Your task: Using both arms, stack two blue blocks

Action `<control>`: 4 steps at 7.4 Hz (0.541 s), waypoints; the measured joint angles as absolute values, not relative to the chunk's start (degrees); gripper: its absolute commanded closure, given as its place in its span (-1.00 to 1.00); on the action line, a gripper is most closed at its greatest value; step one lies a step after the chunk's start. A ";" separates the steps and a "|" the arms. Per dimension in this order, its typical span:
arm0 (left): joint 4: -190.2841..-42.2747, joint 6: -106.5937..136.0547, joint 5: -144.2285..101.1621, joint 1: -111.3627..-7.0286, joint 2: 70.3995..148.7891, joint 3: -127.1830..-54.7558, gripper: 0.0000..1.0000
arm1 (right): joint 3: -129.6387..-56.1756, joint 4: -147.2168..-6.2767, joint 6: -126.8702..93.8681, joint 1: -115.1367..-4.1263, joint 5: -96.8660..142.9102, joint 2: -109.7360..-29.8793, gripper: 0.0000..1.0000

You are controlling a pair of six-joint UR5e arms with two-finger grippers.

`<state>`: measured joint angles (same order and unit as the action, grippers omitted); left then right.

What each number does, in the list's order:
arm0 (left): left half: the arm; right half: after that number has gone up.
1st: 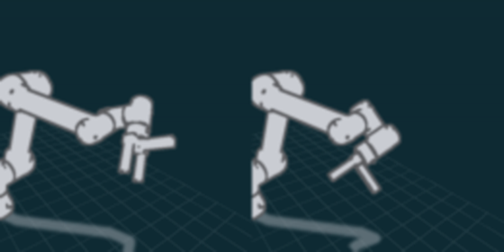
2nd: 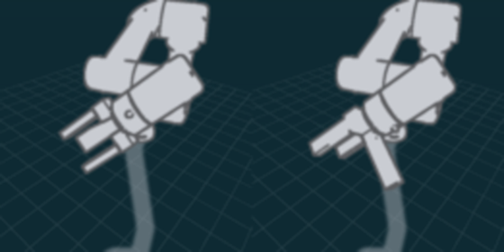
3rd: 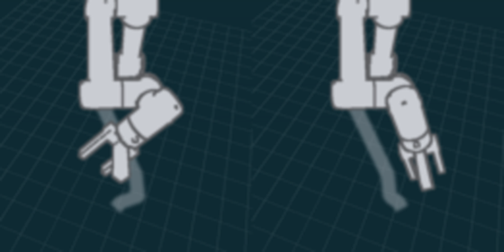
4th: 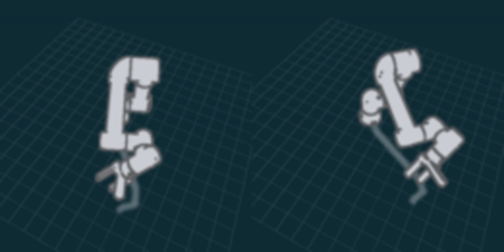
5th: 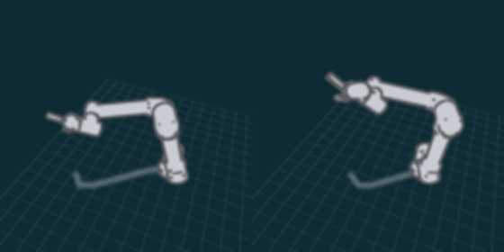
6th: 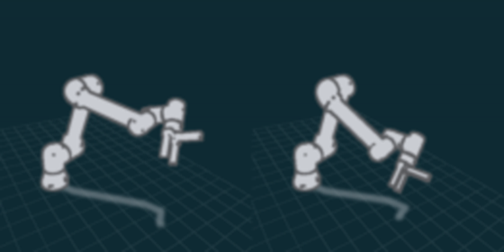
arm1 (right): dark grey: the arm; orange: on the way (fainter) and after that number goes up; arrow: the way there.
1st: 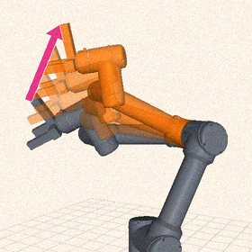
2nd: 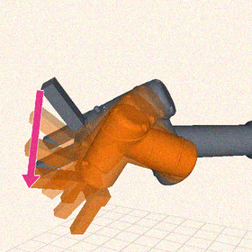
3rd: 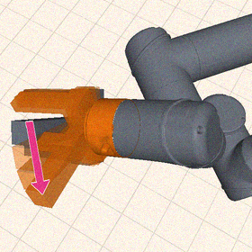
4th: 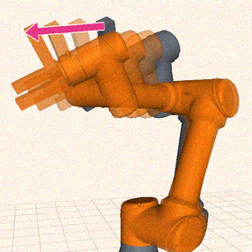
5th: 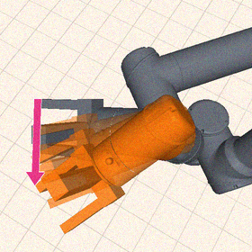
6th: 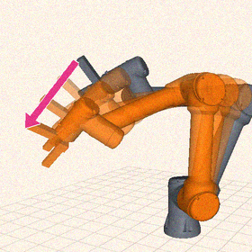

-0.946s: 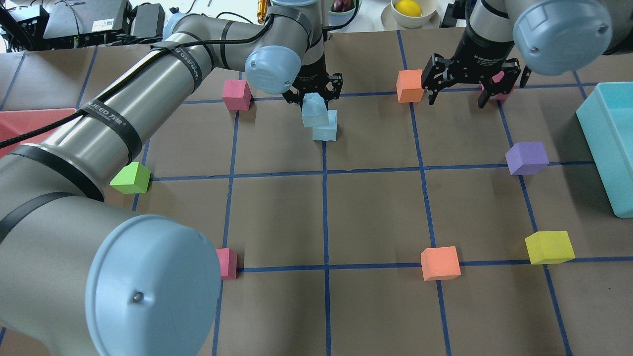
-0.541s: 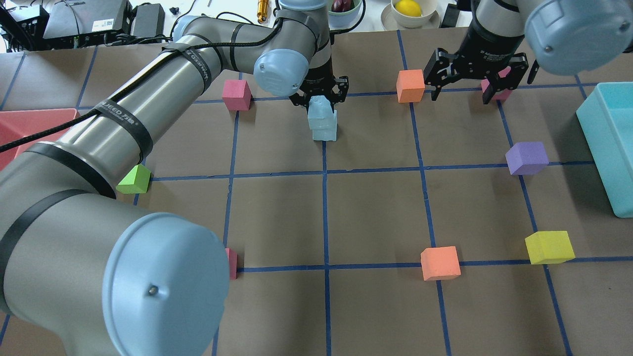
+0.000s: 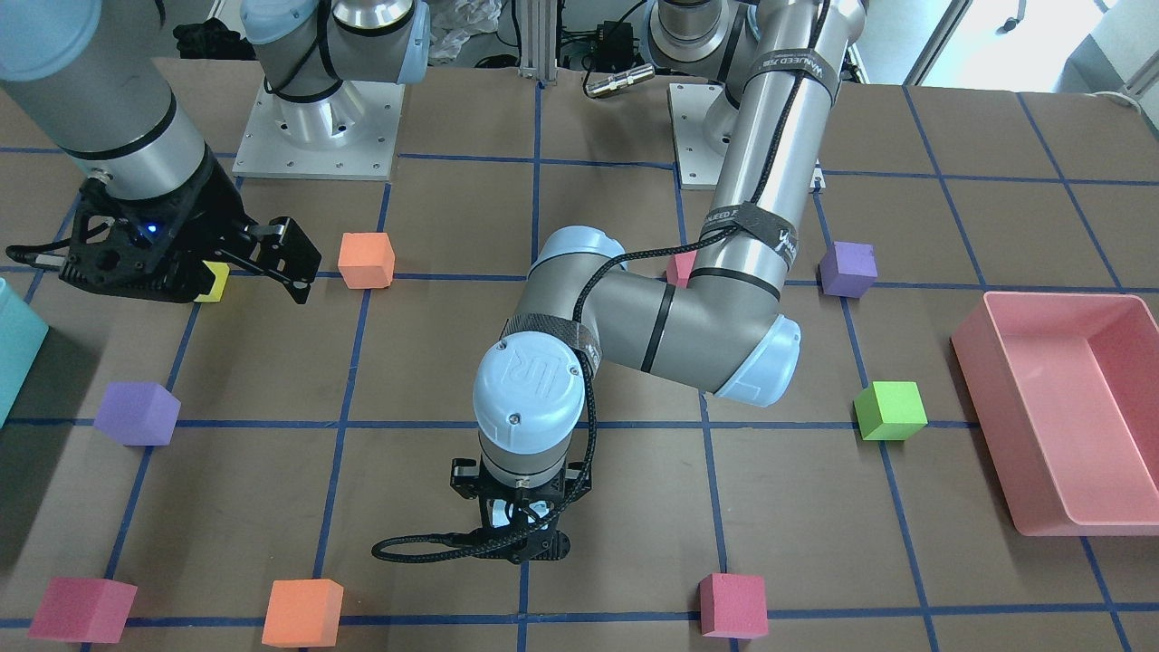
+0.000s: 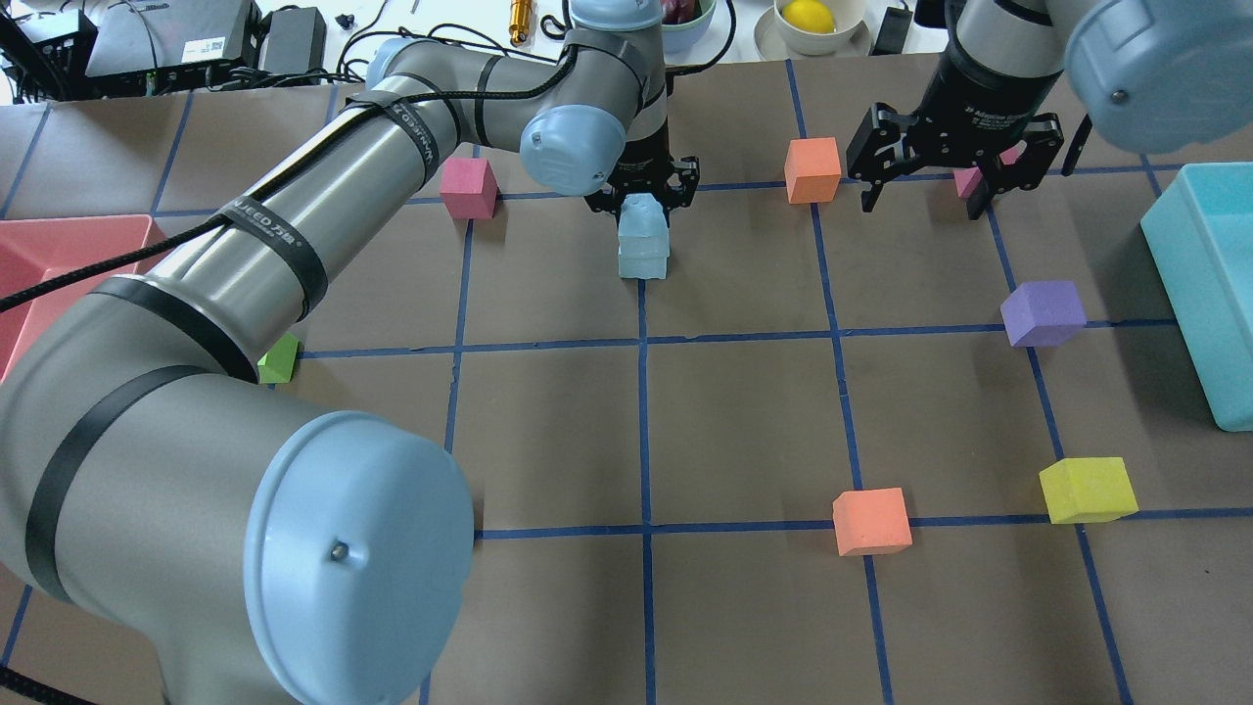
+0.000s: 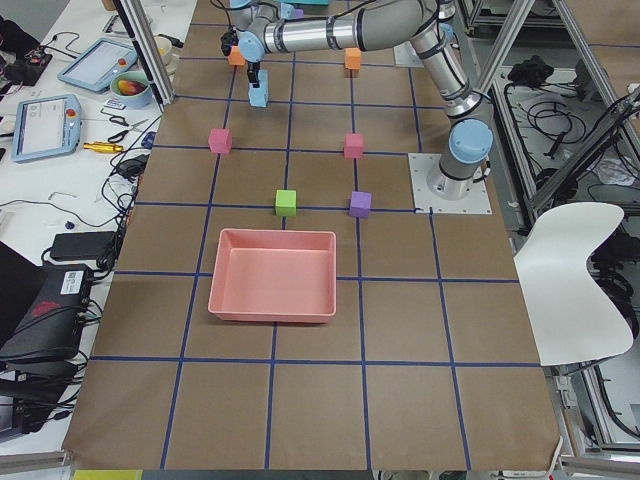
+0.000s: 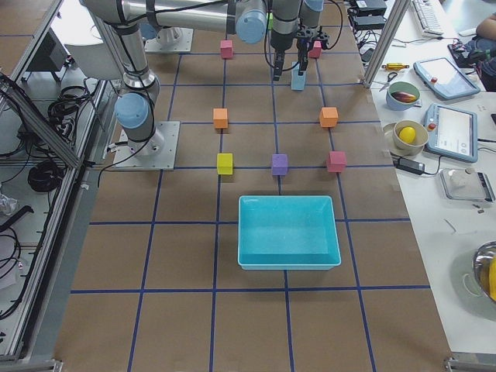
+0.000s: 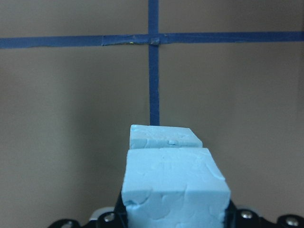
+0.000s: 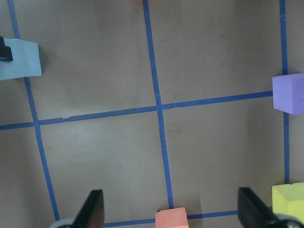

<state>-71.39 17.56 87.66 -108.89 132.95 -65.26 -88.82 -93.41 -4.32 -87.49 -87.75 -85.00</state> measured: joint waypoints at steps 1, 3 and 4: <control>-70.92 17.46 87.66 -108.90 132.90 -65.22 -1.00 | -89.11 -93.16 -4.20 -87.61 -87.57 -85.99 -1.00; -70.93 17.37 87.58 -108.70 131.62 -64.99 -1.00 | -89.53 -91.02 -3.93 -87.59 -87.32 -86.76 -1.00; -72.21 16.80 87.62 -107.78 130.16 -64.64 -1.00 | -89.62 -90.41 -3.87 -87.53 -87.27 -86.87 -1.00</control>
<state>-72.21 16.80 87.62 -107.78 130.16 -64.64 -89.62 -90.41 -3.87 -87.53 -87.27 -86.87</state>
